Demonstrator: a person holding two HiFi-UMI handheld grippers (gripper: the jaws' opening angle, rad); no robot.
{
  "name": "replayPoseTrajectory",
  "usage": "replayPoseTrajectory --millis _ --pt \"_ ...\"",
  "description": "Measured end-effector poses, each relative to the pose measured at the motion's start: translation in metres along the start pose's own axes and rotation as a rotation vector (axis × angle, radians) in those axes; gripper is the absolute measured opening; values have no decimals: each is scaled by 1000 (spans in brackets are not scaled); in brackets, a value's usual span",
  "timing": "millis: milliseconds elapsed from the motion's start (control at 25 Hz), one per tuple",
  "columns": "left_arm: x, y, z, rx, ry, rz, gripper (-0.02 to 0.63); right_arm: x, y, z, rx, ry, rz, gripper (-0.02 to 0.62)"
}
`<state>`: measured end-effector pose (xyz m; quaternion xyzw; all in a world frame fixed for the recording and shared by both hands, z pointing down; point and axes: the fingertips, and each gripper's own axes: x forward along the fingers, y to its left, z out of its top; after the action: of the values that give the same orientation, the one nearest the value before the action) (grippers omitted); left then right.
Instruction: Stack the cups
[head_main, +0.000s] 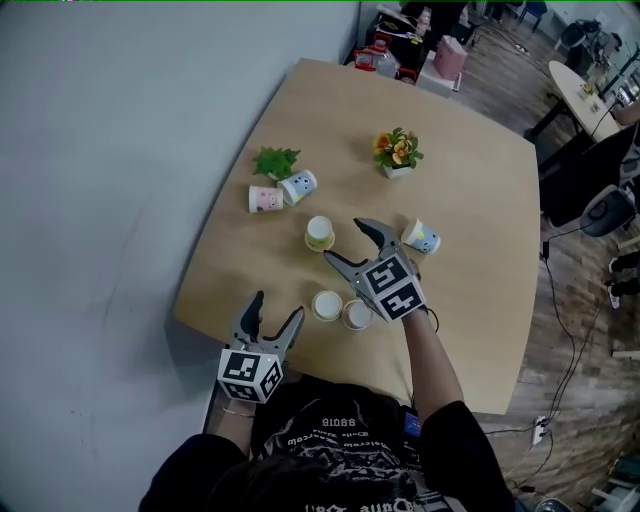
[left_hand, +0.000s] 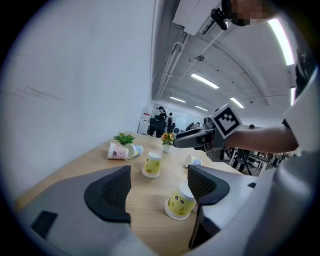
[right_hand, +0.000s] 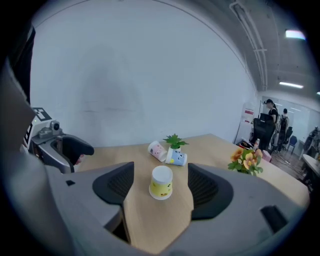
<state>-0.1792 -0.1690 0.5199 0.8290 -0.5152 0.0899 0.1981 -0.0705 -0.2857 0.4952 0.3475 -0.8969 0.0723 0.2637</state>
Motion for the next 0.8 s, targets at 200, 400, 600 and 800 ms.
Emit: replayPoseTrajectory --millis 200,400,600,800 --pt "5 7 0 3 13 19 365 42 -3 -14 -37 69 54 351" --pt "6 15 -2 1 35 45 365 76 -1 -27 -83 136 105 351" --pt "8 24 -3 4 49 75 365 99 1 -43 -96 191 136 351" --pt "9 33 0 9 52 96 365 110 -5 -50 -82 195 130 262"
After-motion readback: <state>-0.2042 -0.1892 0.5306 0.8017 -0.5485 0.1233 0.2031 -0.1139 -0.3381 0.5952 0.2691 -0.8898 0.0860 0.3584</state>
